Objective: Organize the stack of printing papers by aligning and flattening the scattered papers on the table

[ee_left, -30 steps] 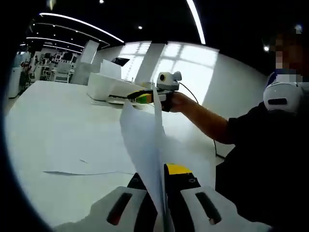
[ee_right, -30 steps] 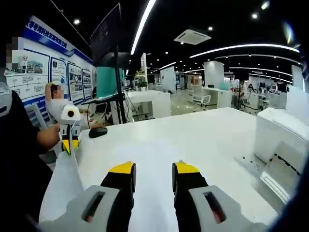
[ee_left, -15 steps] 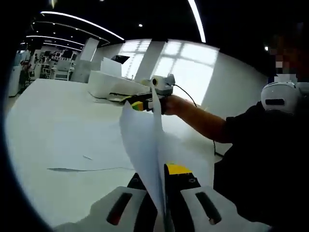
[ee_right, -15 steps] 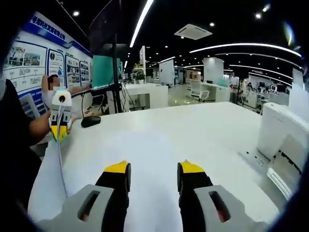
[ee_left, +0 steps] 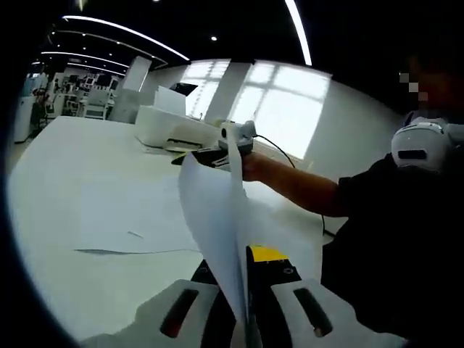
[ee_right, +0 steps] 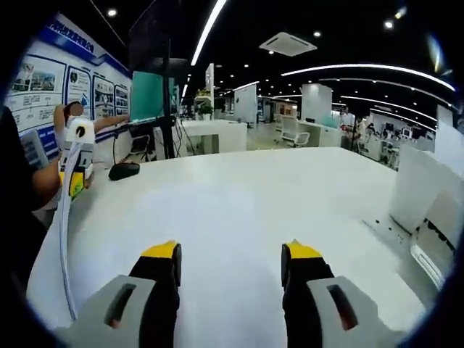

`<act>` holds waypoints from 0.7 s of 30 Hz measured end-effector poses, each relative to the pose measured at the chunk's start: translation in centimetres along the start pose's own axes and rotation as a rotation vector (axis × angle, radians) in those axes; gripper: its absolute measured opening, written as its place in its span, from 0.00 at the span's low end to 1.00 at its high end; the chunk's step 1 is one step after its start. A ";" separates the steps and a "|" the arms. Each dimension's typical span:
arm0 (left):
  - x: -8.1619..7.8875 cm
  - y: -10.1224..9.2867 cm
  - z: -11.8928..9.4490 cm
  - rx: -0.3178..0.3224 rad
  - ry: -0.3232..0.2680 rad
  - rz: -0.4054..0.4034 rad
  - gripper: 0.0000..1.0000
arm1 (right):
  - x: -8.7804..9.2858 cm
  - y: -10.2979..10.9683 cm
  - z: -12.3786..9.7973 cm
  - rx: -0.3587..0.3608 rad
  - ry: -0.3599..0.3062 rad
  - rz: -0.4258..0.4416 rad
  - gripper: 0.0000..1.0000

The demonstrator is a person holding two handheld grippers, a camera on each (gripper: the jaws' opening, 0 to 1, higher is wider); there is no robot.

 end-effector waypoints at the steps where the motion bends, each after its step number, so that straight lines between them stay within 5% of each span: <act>1: 0.0 0.0 0.0 0.000 0.000 -0.001 0.07 | 0.1 0.0 0.2 0.002 0.006 -0.005 0.53; 21: 0.2 -0.3 0.0 0.005 0.014 -0.009 0.07 | 2.4 0.5 2.2 0.013 0.035 0.026 0.53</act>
Point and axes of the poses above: the point that each gripper's makers call its tool centre point, and the gripper's own axes: z roughly forward along the fingers, y roughly to its left, x roughly out of its underside, the point moved 10 cm from there along -z, roughly backward along the fingers, and after that the axes turned 10 degrees about y, right-handed, at the moved point
